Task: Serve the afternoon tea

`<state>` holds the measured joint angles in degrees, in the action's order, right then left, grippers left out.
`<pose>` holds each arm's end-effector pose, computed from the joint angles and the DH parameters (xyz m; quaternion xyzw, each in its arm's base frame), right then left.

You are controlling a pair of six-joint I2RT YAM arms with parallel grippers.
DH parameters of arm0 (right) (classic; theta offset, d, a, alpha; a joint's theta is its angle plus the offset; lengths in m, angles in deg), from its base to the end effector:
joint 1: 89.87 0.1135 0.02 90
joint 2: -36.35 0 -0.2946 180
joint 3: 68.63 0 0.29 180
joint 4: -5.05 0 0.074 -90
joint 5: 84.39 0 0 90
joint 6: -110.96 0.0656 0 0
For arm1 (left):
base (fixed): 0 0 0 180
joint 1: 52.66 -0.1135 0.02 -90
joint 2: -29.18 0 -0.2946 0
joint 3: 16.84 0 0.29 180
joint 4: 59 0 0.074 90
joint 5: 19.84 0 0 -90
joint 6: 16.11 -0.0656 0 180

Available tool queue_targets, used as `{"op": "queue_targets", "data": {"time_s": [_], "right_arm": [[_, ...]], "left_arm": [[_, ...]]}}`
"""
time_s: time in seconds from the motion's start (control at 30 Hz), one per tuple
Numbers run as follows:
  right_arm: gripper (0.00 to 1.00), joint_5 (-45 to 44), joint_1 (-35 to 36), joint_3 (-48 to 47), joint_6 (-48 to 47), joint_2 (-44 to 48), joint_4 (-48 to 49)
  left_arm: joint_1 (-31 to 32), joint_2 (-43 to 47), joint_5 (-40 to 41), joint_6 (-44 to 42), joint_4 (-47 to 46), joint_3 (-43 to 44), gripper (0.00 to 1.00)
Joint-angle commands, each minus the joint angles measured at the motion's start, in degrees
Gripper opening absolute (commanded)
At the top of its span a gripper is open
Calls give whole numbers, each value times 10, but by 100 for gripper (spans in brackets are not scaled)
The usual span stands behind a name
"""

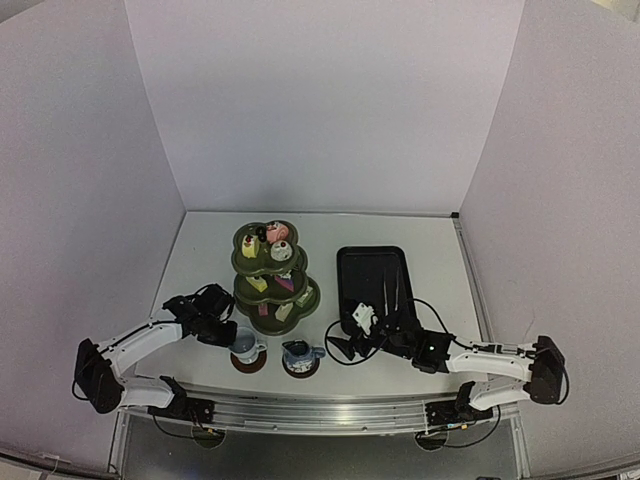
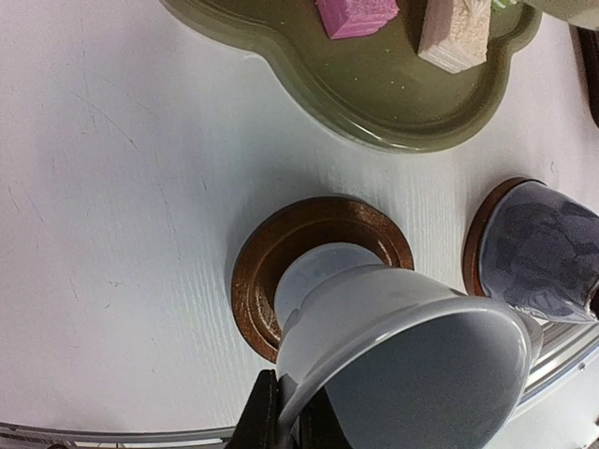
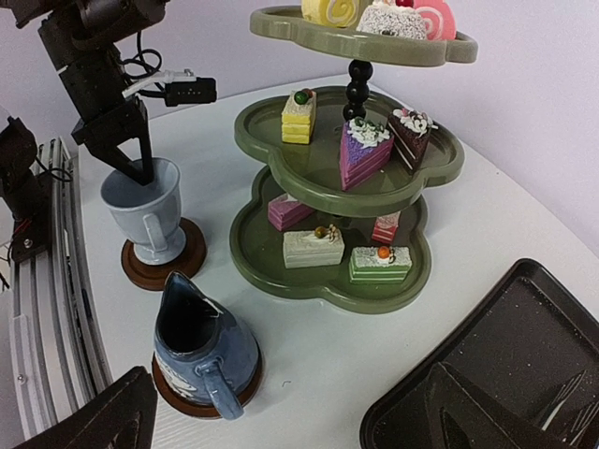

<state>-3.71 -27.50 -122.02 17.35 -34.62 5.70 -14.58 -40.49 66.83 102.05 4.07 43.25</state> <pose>0.1639 0.2902 0.2640 -0.3955 0.6980 0.2342 0.5491 0.1907 -0.1542 0.2083 0.0898 0.9841 -0.1064 0.1106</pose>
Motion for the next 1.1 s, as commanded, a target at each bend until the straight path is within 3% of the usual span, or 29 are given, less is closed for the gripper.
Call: {"op": "queue_targets", "data": {"time_s": [0.0, 0.7, 1.07], "right_arm": [[98, -9, 3, 5, -6, 13, 2], [98, -17, 3, 11, -10, 26, -3], [98, -20, 3, 11, -10, 32, -6]], "left_arm": [[1, 12, 10, 13, -16, 1, 0], [1, 14, -20, -1, -53, -34, 0], [1, 15, -15, 0, -54, -35, 22]]}}
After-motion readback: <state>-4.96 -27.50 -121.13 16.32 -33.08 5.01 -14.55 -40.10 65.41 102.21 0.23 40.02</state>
